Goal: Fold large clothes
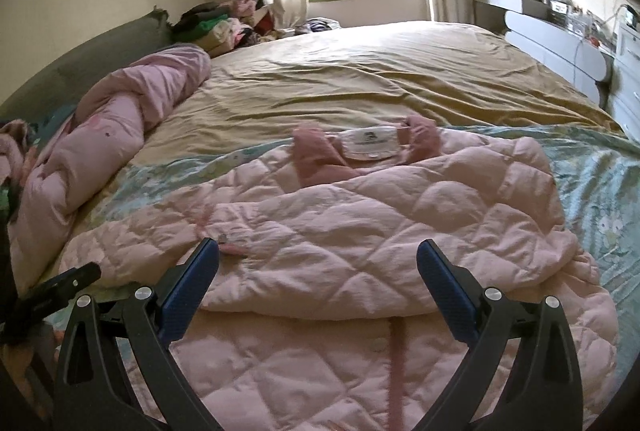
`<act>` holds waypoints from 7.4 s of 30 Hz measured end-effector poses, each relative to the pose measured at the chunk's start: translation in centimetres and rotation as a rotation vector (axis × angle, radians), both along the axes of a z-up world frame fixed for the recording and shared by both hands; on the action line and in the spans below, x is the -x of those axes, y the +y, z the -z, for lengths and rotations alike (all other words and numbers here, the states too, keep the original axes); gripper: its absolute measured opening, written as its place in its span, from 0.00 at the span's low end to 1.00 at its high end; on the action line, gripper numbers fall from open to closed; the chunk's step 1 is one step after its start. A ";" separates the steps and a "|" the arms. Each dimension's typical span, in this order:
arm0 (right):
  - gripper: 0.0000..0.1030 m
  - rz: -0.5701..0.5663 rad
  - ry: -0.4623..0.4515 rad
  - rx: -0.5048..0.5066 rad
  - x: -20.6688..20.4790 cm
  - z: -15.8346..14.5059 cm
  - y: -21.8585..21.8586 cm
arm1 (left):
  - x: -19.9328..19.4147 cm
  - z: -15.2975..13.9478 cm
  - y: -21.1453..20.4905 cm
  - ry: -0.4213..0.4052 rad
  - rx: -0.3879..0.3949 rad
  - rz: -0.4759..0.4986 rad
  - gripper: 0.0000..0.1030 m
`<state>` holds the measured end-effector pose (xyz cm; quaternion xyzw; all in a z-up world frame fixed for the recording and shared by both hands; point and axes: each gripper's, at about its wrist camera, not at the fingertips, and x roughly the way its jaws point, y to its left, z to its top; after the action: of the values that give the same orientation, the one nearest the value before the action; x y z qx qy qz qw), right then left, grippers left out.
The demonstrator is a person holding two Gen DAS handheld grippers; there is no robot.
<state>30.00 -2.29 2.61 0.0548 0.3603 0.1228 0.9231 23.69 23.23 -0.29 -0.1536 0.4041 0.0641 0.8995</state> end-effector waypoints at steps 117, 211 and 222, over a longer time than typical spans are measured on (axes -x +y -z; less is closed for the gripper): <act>0.95 -0.149 -0.001 -0.164 5.1 0.6 -1.2 | 7.0 -12.4 9.5 -0.546 0.071 -0.253 0.10; 0.94 0.270 0.252 -0.401 1.6 6.0 -19.4 | -2.3 -1.7 -9.3 -0.215 -0.299 0.306 0.91; 0.64 0.320 0.284 -0.380 0.2 7.3 -17.9 | -3.5 -0.4 -4.3 -0.183 -0.168 0.263 0.91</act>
<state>29.76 -20.20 -4.71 0.2997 0.4434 0.0319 0.8441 27.16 18.91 0.11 -0.0289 0.3304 -0.0350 0.9428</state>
